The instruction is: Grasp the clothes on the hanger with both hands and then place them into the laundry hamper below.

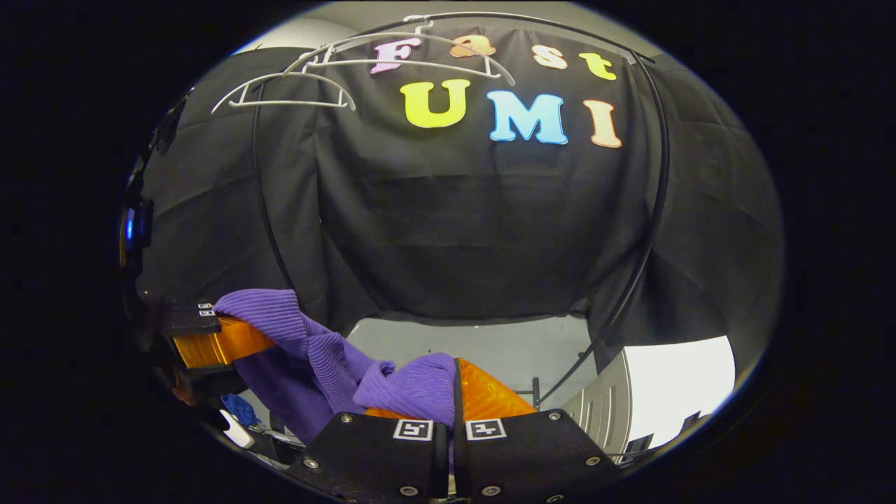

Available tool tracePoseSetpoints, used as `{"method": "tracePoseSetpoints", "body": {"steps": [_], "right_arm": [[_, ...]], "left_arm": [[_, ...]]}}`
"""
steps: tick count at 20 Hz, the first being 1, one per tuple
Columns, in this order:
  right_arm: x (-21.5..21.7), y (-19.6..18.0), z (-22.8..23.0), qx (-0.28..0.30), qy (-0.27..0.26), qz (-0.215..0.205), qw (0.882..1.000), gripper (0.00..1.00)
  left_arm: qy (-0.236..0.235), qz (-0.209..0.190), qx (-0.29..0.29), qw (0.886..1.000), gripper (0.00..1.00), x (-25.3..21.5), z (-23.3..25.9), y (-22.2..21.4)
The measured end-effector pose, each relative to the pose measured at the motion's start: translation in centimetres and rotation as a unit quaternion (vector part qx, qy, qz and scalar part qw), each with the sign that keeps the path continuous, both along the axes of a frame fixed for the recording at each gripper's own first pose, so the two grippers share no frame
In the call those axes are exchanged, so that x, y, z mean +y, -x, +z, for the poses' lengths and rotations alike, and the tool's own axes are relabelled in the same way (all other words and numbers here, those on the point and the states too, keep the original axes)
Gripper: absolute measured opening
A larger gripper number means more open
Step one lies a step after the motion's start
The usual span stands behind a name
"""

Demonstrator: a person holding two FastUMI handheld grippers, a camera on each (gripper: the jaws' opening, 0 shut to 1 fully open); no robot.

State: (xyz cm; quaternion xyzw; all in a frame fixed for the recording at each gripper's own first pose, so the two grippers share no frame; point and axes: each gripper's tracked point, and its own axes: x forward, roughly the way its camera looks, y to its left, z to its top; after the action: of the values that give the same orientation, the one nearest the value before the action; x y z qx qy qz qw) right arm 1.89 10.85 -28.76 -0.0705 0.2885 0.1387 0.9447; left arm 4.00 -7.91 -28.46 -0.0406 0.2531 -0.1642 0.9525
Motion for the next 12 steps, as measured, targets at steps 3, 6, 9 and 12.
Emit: {"method": "tracePoseSetpoints", "body": {"steps": [3,6,9,12], "right_arm": [[-0.8,1.0,-3.1,0.032,0.023,0.000,0.999,0.04],[-2.0,1.9,-5.9,0.065,0.042,-0.003,0.997,0.04],[-2.9,3.3,-8.2,0.101,0.058,-0.004,0.993,0.05],[-3.4,4.0,-9.3,0.121,0.067,-0.002,0.990,0.08]], "left_arm": [[-0.012,-0.006,0.034,0.999,0.01,-0.2,-3.1,0.3],[-0.033,-0.013,0.062,0.997,0.01,0.1,-6.3,1.4],[-0.052,-0.017,0.088,0.995,0.01,0.3,-9.6,2.4],[-0.066,-0.007,0.119,0.991,0.02,0.7,-11.5,2.5]]}}
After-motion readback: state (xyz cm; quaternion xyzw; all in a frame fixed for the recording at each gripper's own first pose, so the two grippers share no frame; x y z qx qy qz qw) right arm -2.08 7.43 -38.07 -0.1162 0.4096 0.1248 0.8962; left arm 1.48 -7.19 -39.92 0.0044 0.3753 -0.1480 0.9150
